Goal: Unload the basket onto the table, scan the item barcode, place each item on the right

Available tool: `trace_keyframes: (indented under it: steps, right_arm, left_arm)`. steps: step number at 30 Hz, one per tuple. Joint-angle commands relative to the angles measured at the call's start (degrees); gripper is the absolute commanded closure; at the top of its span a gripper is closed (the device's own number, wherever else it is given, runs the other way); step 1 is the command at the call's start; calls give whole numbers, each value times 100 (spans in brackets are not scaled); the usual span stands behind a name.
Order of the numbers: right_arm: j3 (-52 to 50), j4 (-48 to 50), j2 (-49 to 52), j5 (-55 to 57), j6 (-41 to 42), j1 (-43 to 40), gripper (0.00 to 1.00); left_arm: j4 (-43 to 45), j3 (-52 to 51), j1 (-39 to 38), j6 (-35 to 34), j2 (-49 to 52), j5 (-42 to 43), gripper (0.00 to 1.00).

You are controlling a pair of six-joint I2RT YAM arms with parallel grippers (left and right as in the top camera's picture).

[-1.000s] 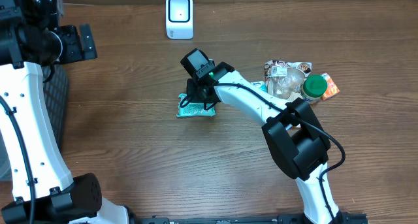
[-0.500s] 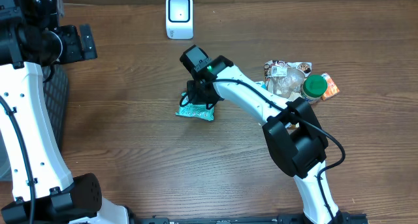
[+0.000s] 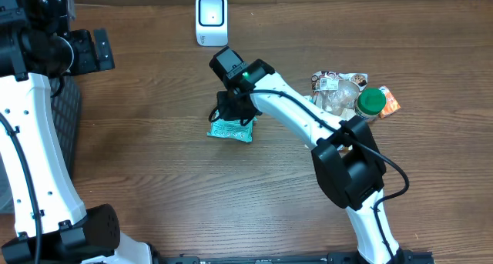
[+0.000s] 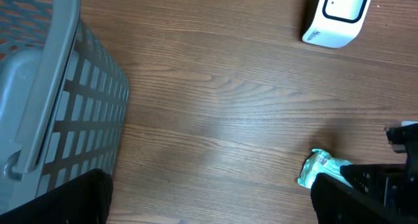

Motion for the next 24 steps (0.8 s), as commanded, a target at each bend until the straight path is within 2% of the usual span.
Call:
trace_keyframes:
  steps: [1,14,24]
  right_arm:
    - [87,81,79,-20,-20,125,83]
    - [-50,573,520,769,1200,160,83]
    - [-61,581,920,560,1073,195,83]
  left_arm:
    - [26,105,-37,109,-24,-15,1]
    - [24,105,-37,109,-24,-15,1]
    - [24,105,-37,109,-24,-15,0]
